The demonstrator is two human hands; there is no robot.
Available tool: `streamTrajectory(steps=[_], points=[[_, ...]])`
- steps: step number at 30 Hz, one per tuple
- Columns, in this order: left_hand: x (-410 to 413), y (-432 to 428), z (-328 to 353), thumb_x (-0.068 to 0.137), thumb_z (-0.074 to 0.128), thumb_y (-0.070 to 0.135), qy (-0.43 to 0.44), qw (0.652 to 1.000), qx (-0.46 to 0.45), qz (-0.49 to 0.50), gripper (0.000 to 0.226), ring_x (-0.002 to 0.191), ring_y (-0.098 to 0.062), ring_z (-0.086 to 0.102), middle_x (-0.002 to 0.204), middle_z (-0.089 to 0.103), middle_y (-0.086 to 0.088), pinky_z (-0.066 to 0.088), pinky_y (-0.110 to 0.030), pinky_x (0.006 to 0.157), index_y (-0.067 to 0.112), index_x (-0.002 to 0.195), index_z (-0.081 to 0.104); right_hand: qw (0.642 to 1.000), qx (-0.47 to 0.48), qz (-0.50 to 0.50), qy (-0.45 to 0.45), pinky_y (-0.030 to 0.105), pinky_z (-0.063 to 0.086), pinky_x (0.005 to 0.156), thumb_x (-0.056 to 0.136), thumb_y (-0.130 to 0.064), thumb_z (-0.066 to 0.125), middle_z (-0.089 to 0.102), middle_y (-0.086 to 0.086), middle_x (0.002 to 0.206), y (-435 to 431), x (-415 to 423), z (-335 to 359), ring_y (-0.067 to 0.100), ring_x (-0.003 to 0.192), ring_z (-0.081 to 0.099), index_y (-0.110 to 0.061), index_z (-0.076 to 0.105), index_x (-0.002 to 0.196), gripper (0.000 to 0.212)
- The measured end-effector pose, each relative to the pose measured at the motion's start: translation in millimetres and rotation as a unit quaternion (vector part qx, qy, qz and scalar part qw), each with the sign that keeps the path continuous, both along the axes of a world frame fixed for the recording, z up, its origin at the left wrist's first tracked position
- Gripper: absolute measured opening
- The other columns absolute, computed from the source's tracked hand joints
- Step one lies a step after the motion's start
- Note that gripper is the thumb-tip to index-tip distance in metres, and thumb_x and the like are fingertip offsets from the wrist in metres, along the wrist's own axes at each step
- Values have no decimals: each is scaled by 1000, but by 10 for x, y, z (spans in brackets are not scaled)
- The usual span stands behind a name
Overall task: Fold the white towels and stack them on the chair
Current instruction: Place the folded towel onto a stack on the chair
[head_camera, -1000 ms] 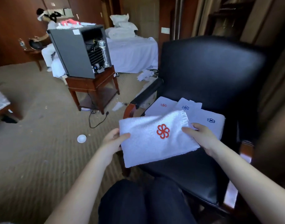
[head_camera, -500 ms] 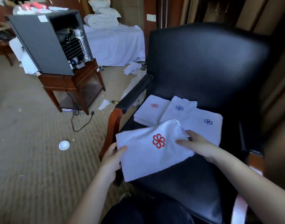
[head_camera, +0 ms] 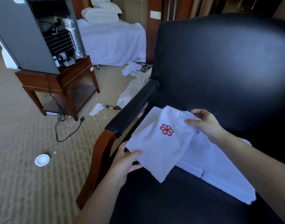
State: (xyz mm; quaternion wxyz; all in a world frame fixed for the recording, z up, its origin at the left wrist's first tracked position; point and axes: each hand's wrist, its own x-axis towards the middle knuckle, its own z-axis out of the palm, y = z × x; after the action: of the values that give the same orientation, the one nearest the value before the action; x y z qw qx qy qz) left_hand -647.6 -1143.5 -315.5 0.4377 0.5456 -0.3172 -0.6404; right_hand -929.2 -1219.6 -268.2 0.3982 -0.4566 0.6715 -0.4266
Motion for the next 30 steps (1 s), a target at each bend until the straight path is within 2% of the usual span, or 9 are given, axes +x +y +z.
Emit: streamTrajectory(steps=[4,10,14,16,19,22,24,27,30], points=[[-131,-478,-240,90,68,19,-30,999,-11,29,40,92,-16,70,109,67,-2,57,-22,61,15,126,51,998,-45,5,33,12,49,57,81,-8,74,63,-4,90,-587,-1,-125,8,74,61,-14,60,108,30],[-180,-1061,-635,94,61,30,-56,995,-27,77,42,98,-25,68,117,63,-14,58,-30,74,15,132,51,989,-84,-3,122,26,51,60,85,-13,65,65,-4,86,-1263,92,-333,13,73,60,-13,65,95,10],[-246,-1287,-736,97,57,26,-60,994,-28,92,46,88,-18,64,104,60,-1,55,-33,85,14,140,46,986,-93,-15,140,25,47,52,89,-14,61,60,-4,81,-1562,149,-539,15,70,57,-13,62,96,7],[-252,-1366,-800,96,59,26,-79,992,-11,96,45,85,-19,64,101,59,-6,57,-29,70,11,137,47,981,-70,-8,179,24,42,51,88,-13,60,57,-3,78,-1667,120,-688,17,72,55,-12,61,95,7],[-224,-1410,-930,95,60,32,-206,975,-22,84,36,76,-18,65,97,62,-11,53,-25,55,8,120,56,965,-20,16,261,24,38,53,90,-15,62,56,1,87,-1721,31,-945,18,78,51,-11,59,102,13],[-171,-1404,-1045,93,57,38,-314,943,-87,64,30,74,-18,62,80,61,-2,55,-36,69,8,94,63,956,6,21,294,26,39,67,91,-19,63,56,1,97,-1746,-36,-1117,19,85,51,-10,59,110,21],[-124,-1422,-1066,93,55,40,-342,934,-92,44,36,71,-18,54,72,54,-1,45,-32,68,5,88,60,946,21,31,321,27,39,70,92,-20,61,55,1,97,-1800,-34,-1121,20,86,51,-10,58,111,21],[-43,-1473,-1120,89,52,53,-307,950,-52,-22,44,88,-22,60,95,61,-7,47,-33,80,12,102,62,913,75,95,390,28,38,63,95,-23,52,56,5,97,-1874,15,-1073,22,84,50,-12,52,111,20],[10,-1438,-1133,86,49,59,-271,959,-23,-73,42,101,-19,61,108,63,-1,51,-47,94,24,107,60,877,119,172,433,30,42,71,98,-27,47,59,8,102,-1908,35,-1086,24,89,54,-12,43,123,30]])
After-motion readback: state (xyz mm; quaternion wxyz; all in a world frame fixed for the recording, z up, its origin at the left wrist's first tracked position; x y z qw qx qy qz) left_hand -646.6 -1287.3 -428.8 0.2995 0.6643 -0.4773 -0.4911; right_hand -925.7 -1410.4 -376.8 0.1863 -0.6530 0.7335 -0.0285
